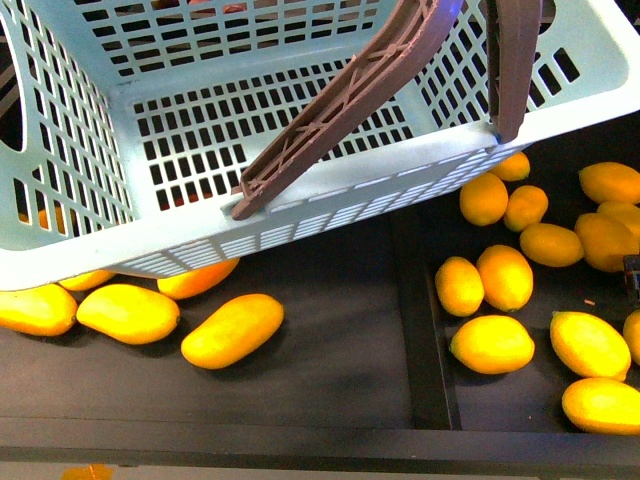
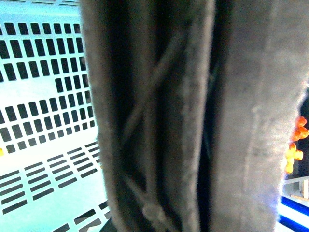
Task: Pick lemon and mango into basket
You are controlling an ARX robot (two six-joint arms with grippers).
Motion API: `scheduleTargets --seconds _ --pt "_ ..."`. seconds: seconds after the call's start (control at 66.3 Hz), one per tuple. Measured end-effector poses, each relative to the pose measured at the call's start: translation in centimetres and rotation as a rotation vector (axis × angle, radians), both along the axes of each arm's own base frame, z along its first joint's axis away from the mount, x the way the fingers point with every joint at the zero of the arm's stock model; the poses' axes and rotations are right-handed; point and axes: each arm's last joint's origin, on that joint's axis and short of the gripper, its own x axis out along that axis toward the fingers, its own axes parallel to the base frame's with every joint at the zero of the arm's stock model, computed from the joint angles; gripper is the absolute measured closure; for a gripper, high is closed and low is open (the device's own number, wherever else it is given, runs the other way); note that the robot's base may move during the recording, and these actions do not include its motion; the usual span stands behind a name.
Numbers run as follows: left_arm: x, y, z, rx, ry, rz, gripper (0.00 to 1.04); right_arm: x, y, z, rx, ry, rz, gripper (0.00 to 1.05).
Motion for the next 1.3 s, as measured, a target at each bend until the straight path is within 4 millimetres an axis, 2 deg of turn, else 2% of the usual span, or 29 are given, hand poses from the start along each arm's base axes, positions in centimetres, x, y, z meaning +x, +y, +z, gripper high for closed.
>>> scheduleTargets --seconds 0.181,0.377,0.528,0.785,0.92,0.981,1.132,1.192,1.237,1.298 --pt "0.0 0.0 0.0 0.000 0.000 0.000 0.90 -0.2 -0.1 -0.1 0.022 0.004 -0.012 0.39" --pt "0.0 0.0 0.0 0.000 0.000 0.000 0.90 -0.7 -0.1 0.2 0.058 0.003 -0.027 0.42" --pt "0.0 0.0 0.0 0.000 0.000 0.000 0.90 -2.0 0.0 2.0 0.126 -0.057 -0.024 0.43" --pt "0.0 0.0 0.0 0.000 0.000 0.000 0.90 -5.5 0.3 11.0 0.279 -0.300 0.011 0.43" --pt "0.0 0.0 0.0 0.000 0.000 0.000 0.90 -8.3 1.9 16.7 0.375 -0.424 0.047 0.43" --pt "0.0 0.0 0.0 0.000 0.000 0.000 0.90 -9.1 2.7 18.5 0.400 -0.459 0.057 0.43" --pt "0.0 0.0 0.0 0.000 0.000 0.000 0.90 -10.9 6.1 24.4 0.452 -0.595 0.117 0.43" --pt "0.0 0.0 0.0 0.000 0.000 0.000 0.90 -11.4 7.5 26.1 0.455 -0.630 0.147 0.43" --pt "0.0 0.0 0.0 0.000 0.000 0.000 0.90 -11.9 9.8 28.3 0.462 -0.685 0.189 0.43" --pt "0.0 0.0 0.0 0.000 0.000 -0.001 0.90 -12.2 12.2 29.9 0.478 -0.728 0.225 0.43"
